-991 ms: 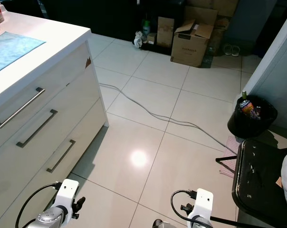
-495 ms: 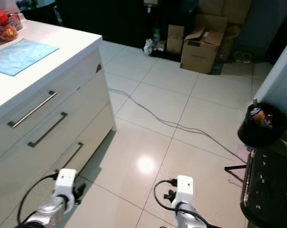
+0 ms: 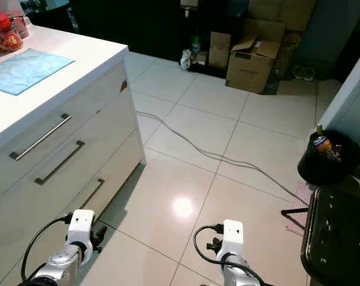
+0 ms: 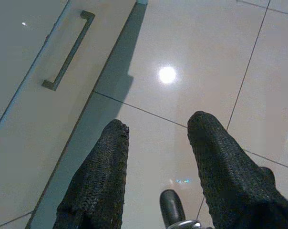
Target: Kitchen organization
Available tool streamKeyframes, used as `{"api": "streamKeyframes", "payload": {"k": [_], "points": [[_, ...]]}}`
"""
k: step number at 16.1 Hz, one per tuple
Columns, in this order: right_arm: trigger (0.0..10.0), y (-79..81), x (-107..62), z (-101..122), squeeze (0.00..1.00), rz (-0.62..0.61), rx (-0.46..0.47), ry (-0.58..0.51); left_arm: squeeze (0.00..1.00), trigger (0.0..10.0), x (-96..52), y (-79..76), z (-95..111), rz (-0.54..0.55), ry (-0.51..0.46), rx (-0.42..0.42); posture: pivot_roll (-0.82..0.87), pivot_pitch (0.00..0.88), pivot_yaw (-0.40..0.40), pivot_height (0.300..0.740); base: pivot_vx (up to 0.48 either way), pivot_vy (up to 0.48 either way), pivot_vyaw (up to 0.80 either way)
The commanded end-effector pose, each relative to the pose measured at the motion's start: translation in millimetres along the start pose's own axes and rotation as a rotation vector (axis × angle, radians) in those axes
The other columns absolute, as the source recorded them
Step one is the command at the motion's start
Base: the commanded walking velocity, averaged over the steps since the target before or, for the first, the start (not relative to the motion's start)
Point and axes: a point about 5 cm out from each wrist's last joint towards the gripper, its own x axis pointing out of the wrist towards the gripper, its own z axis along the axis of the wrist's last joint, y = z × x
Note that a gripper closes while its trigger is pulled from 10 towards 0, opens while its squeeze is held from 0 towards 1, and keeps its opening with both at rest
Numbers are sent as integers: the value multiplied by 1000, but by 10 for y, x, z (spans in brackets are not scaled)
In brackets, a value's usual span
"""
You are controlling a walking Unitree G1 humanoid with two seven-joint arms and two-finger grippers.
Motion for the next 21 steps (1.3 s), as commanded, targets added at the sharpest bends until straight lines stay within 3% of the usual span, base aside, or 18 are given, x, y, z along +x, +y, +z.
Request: {"api": "streamKeyframes", "payload": {"k": [1,4,11,21], "points": [[10000,4,11,46,0,-6,-7,-13,0,10000,4,31,35,14,-15,-13,0,0,21,740,0,0,0],[10000,4,19,87,0,-1,-38,-21,0,10000,35,-88,107,-22,-31,-23,3,0,-10,740,0,0,0],[10000,-44,20,115,0,-9,-72,-26,0,10000,45,-198,105,-46,-27,-38,18,0,-30,740,0,0,0],[10000,9,18,77,0,15,-86,-12,0,10000,32,-203,41,-56,-2,-6,24,0,-19,740,0,0,800]]}}
